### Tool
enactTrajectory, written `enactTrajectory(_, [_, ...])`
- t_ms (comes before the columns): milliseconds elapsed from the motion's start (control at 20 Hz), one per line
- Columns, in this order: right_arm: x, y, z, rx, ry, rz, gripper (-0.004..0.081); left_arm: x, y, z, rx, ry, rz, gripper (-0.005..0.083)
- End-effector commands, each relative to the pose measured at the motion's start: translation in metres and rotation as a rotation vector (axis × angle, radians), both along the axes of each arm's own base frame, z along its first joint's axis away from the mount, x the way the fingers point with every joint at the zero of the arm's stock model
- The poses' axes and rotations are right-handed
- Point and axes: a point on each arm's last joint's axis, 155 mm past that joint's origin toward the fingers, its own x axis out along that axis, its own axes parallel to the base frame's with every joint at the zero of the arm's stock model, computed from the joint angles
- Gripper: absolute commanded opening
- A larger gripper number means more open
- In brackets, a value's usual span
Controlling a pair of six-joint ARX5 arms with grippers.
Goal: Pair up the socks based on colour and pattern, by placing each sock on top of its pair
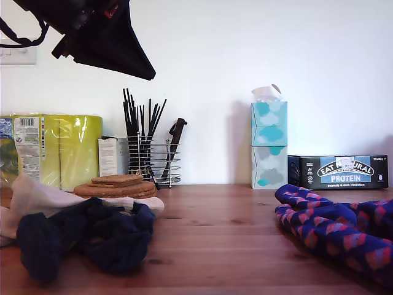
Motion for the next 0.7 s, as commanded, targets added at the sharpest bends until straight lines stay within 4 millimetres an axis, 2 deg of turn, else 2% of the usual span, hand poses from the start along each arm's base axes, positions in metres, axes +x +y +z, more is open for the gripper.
enactTrajectory(0, [-0.008, 0.003, -0.012, -0.026, 0.046, 0.046, 0.005, -0.004, 0.0, -0.001, -0.006, 0.006, -0.011, -0.0022])
enactTrajectory(100, [-0.012, 0.003, -0.031, -0.057, 0.138, 0.069, 0.0466, -0.005, -0.001, -0.001, -0.008, 0.008, -0.016, -0.0022])
enactTrajectory(150, [-0.011, 0.005, -0.04, -0.062, 0.18, 0.077, 0.0581, -0.006, -0.002, -0.001, -0.011, 0.009, -0.021, -0.0022])
enactTrajectory(200, [-0.008, 0.009, -0.048, -0.069, 0.209, 0.092, 0.0613, -0.006, -0.002, -0.001, -0.013, 0.011, -0.025, -0.0022])
enactTrajectory(400, [0.01, 0.017, -0.071, -0.105, 0.291, 0.115, 0.0614, -0.008, -0.004, -0.001, -0.018, 0.015, -0.038, -0.0022])
enactTrajectory(550, [0.026, 0.001, -0.086, -0.226, 0.319, 0.094, 0.0614, -0.009, -0.004, -0.001, -0.019, 0.017, -0.039, -0.0022])
enactTrajectory(650, [0.033, -0.004, -0.086, -0.264, 0.329, 0.09, 0.0614, -0.009, -0.004, -0.001, -0.019, 0.017, -0.039, -0.0022])
